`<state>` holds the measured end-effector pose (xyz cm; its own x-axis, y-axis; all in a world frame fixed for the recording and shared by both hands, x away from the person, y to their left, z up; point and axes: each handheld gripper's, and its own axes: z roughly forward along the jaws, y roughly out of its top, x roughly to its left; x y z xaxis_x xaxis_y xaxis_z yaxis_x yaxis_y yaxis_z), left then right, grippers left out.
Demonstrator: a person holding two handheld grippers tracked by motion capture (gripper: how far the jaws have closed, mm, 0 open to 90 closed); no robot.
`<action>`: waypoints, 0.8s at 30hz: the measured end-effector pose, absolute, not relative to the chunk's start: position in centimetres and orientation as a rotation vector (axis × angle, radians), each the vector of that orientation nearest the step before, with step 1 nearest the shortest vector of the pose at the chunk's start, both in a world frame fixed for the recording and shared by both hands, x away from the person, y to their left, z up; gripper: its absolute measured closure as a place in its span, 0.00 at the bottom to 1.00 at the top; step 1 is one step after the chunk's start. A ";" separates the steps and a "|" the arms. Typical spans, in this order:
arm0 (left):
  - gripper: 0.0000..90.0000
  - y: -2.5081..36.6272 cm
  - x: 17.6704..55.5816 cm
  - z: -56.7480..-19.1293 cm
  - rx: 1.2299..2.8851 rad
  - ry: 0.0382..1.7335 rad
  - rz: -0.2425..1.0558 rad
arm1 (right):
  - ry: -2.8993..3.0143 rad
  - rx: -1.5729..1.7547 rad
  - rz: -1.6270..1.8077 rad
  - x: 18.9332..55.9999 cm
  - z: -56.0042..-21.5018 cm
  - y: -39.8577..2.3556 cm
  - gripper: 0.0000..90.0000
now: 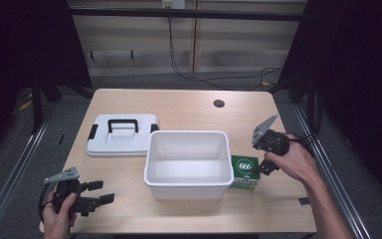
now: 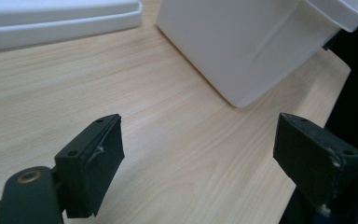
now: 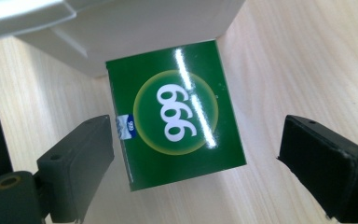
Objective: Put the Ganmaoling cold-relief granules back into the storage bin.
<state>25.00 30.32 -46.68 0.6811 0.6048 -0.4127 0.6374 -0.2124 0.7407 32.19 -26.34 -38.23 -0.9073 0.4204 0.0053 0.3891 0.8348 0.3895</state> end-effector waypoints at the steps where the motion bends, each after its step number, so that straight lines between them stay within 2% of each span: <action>1: 0.18 30.3 25.0 -46.7 1.895 0.972 -0.041 | 2.932 0.648 0.596 32.2 -38.2 -26.3 0.10; 24: 0.18 30.2 24.9 -46.6 1.897 0.957 -0.052 | 3.111 0.439 0.297 33.3 -40.6 -22.7 0.08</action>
